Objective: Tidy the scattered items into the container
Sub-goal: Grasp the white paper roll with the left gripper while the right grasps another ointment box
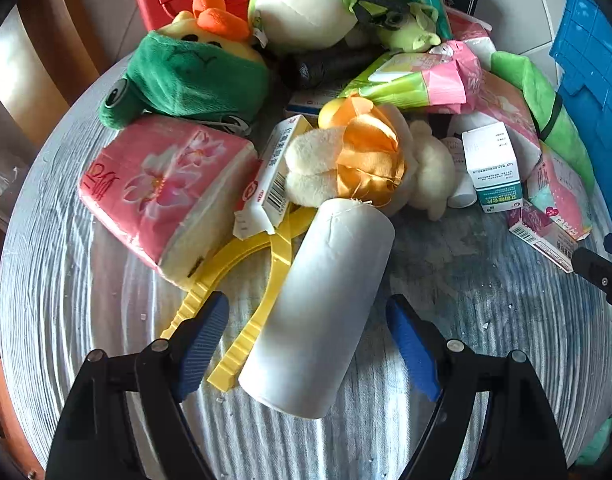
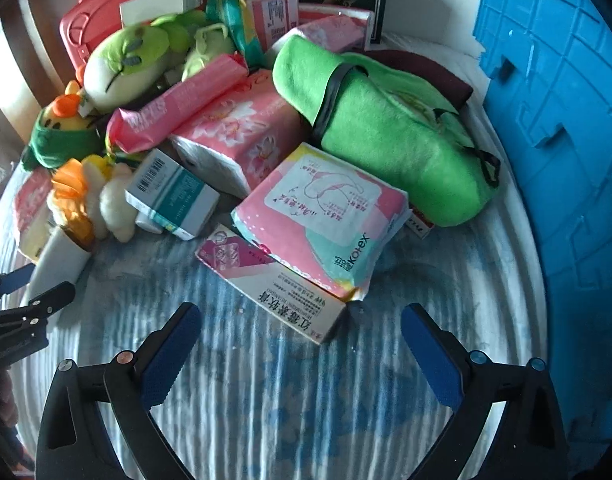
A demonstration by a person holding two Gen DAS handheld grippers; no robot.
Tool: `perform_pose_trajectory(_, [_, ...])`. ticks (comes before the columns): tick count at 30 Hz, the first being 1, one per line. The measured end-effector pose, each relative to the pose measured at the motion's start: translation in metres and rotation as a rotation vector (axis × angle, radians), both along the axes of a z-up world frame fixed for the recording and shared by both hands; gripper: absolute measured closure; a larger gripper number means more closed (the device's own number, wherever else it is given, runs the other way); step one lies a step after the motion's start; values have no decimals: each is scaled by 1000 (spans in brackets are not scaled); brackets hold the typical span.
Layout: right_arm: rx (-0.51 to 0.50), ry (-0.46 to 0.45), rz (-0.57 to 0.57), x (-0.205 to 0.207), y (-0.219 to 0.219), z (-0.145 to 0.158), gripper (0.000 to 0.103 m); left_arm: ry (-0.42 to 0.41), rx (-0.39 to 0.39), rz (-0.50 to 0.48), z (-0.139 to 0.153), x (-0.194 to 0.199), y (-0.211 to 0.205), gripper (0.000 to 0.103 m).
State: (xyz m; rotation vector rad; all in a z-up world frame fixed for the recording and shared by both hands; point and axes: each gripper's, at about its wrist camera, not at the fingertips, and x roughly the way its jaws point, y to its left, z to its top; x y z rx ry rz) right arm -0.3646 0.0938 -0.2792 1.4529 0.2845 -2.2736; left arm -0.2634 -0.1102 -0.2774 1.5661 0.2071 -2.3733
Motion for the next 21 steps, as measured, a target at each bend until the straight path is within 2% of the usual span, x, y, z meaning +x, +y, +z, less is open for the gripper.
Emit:
perform_pose_trajectory(5, [-5, 6, 12, -12, -3, -16, 1, -15, -10, 5, -11, -3, 6, 25])
perform_pose_trajectory(7, [-23, -17, 22, -14, -6, -22, 3, -8, -14, 17, -10, -3, 7, 35])
perform_pose_trajectory(8, [-29, -29, 31, -12, -8, -24, 19, -4, -19, 20, -9, -2, 9, 40])
perform_pose_trajectory(9, [-30, -35, 40, -8, -10, -24, 40, -6, -20, 20, -8, -2, 11, 43])
perform_pose_trajectory(12, [-39, -66, 62, 3, -14, -21, 59, -10, 5, 16, -6, 1, 16, 49])
perform_pose_trajectory(13, [-57, -94, 76, 6, -14, -20, 62, -13, 26, 17, -4, 3, 19, 51])
perform_pose_trajectory(16, [-92, -143, 143, 19, -18, -14, 64, -4, 56, 12, 1, 8, 25, 53])
perform_pose_trajectory(21, [-87, -94, 169, 22, -27, -4, 61, -8, 41, 13, 0, 5, 28, 53])
